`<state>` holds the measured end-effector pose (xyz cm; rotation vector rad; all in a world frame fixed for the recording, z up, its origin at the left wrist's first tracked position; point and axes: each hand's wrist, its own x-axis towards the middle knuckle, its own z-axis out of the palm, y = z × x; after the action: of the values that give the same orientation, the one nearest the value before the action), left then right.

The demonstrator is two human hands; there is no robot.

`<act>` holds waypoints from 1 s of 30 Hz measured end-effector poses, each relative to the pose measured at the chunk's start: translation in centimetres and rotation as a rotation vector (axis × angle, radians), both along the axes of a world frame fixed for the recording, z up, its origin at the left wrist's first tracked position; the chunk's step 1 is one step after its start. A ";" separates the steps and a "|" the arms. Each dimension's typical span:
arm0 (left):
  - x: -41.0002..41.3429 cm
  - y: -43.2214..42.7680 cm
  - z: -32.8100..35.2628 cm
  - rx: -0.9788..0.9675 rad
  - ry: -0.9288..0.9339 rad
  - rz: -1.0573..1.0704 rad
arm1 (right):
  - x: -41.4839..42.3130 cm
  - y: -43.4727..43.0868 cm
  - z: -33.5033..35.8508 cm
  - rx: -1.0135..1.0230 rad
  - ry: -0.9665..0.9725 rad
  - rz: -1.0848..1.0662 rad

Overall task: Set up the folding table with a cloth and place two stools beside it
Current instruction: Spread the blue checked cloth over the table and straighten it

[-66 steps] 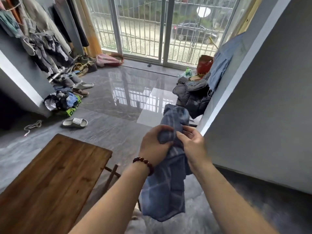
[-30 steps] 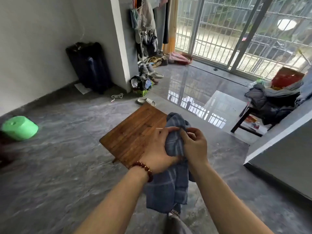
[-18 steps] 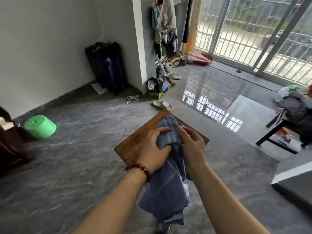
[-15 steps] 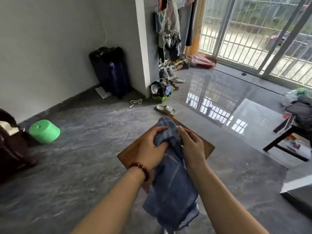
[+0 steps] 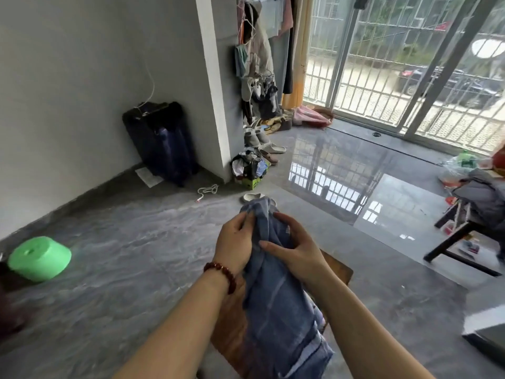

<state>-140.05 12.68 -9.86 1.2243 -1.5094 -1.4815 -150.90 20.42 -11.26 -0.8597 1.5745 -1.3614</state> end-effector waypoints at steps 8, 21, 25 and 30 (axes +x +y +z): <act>-2.2 -7.8 -0.8 0.069 0.022 -0.228 | -0.4 -5.6 -0.6 0.046 0.141 -0.344; -4.2 -16.9 -2.0 0.138 -0.087 -0.369 | 2.9 -8.5 -3.3 0.005 -0.046 -0.653; -4.9 -16.5 -2.0 0.225 -0.008 -0.470 | 2.9 -8.5 -3.7 0.182 -0.052 -0.656; -5.1 -17.0 -1.4 0.343 0.061 -0.755 | 1.6 -8.9 -3.0 0.034 -0.143 -0.765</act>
<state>-145.14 -4.30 -11.31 0.7898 -1.8309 -2.3166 -149.34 11.54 -14.25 -0.1041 1.8881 -1.8540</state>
